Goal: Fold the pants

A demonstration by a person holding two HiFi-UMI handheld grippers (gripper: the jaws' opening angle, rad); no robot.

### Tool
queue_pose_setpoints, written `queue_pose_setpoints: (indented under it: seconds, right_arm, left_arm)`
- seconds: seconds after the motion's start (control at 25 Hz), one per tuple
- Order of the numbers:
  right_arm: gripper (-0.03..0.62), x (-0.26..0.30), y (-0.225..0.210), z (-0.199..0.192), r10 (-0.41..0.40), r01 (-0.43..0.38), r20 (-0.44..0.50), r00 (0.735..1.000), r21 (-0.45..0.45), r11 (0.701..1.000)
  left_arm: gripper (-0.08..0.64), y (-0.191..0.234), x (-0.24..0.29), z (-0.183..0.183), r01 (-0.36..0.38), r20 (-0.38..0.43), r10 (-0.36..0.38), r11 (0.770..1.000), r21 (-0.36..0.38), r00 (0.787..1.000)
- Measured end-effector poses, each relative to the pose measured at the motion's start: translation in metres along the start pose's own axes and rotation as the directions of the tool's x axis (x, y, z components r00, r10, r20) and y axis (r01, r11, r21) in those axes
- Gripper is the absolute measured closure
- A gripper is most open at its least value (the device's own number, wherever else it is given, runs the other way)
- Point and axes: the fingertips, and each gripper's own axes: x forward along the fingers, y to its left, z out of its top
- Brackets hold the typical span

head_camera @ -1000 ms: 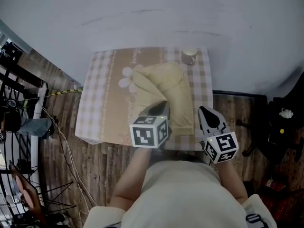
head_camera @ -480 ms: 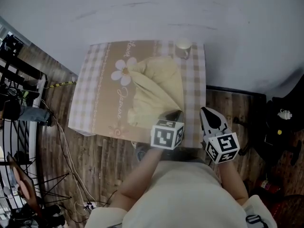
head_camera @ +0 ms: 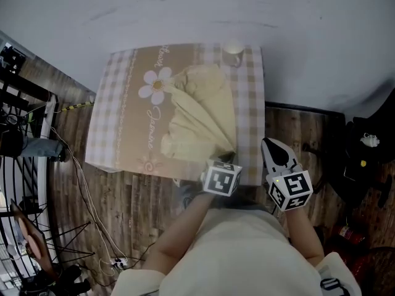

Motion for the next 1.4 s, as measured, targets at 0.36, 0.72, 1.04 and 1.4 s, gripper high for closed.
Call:
queue_pose_setpoints:
  seconds: [0.36,0.72,1.04,1.4]
  right_arm:
    - [0.592,-0.001,0.005,-0.005,0.006,-0.006,-0.018,1.000,-0.011,1.000]
    - [0.592,0.008,0.018,-0.001,0.047,-0.048,-0.032,0.998,-0.022,0.999]
    - [0.592,0.040,0.032,0.010,0.081,-0.083,-0.035,0.996,-0.057,0.995]
    - [0.591,0.114,0.057,0.036,0.150,-0.156,-0.052,0.987,-0.118,0.981]
  left_arm:
    - [0.548,-0.013,0.027,-0.019,-0.005,-0.071,0.014,0.993,0.115,0.997]
    - [0.535,-0.022,0.009,-0.014,0.085,-0.023,-0.084,0.996,0.035,0.996]
    - [0.499,0.029,-0.039,0.008,0.017,0.123,-0.007,0.997,-0.081,0.992]
    - [0.534,0.127,-0.095,0.042,-0.116,0.254,0.163,0.975,-0.191,0.953]
